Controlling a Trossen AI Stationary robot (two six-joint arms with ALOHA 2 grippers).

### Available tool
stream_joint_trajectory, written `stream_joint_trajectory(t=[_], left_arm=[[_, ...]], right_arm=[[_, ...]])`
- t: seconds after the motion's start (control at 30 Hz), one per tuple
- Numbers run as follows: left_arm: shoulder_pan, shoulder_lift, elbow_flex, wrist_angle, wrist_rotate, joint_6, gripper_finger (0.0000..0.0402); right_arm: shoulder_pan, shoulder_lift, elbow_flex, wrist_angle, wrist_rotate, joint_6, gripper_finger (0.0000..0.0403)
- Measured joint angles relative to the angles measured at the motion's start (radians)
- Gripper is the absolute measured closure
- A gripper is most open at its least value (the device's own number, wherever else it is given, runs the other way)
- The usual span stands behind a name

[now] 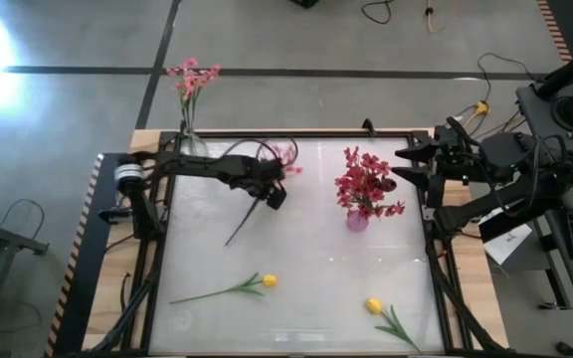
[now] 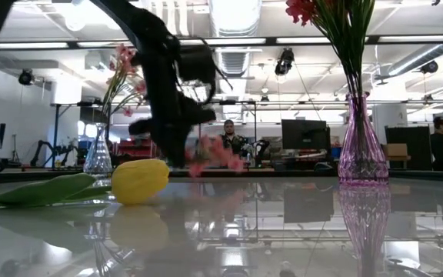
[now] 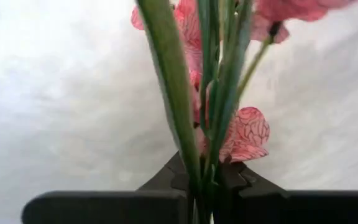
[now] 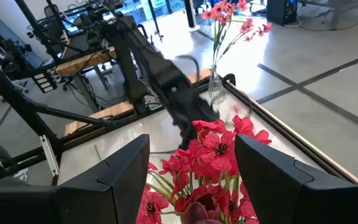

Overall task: Sort flowers into vase by color
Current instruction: Put the pink flowers into the transparent vase

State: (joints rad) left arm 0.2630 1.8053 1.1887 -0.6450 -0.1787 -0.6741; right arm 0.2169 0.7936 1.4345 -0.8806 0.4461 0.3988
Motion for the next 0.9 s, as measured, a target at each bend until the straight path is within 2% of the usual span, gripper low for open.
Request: stream_joint_trajectory(t=[0.13, 0.37, 0.63, 0.73, 0.9], left_arm=[[0.000, -0.169, -0.044, 0.037, -0.139, 0.033, 0.0399], [0.001, -0.532, -0.095, 0.132, -0.473, 0.197, 0.0401], [0.018, -0.898, -0.196, 0.359, -0.807, 0.422, 0.0401], [0.054, -0.981, -0.255, 0.499, -0.893, 0.548, 0.0401], [0.171, -1.038, -0.384, 0.839, -0.913, 0.751, 0.0402]], right_arm=[[0.000, 0.000, 0.000, 0.000, 0.000, -0.002, 0.0174], [0.000, 0.000, 0.000, 0.003, 0.035, -0.007, 0.0174], [0.000, 0.000, 0.000, 0.009, 0.080, -0.007, 0.0174], [0.000, 0.001, 0.000, 0.032, 0.082, -0.011, 0.0174], [0.000, 0.001, 0.000, 0.075, 0.082, -0.020, 0.0174]])
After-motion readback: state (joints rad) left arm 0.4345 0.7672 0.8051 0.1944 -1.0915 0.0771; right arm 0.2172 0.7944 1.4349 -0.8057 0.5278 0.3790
